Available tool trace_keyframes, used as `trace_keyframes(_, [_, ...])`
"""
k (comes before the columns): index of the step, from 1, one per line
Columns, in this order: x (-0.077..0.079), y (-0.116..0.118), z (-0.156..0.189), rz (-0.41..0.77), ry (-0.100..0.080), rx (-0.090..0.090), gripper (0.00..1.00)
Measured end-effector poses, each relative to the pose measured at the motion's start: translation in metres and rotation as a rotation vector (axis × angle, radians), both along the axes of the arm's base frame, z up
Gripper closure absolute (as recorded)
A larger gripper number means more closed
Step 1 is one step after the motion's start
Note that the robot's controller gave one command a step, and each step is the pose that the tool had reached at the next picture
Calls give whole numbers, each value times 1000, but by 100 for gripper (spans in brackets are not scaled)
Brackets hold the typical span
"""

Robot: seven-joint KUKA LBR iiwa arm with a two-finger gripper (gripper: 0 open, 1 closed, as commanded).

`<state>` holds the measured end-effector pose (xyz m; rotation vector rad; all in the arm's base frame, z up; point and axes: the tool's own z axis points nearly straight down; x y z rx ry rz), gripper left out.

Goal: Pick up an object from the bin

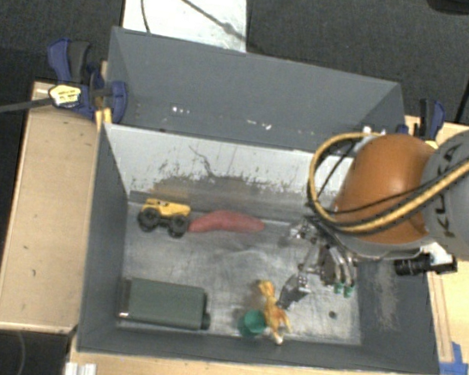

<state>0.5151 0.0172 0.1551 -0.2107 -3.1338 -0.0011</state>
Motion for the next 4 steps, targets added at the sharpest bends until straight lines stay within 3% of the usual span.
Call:
trace_keyframes(1, [-12, 18, -67, 615, -20, -4, 100])
trace_keyframes(3, [-13, 16, -65, 611, -20, -2, 100])
trace_keyframes(4, [-30, 25, -31, 553, 0, 1, 100])
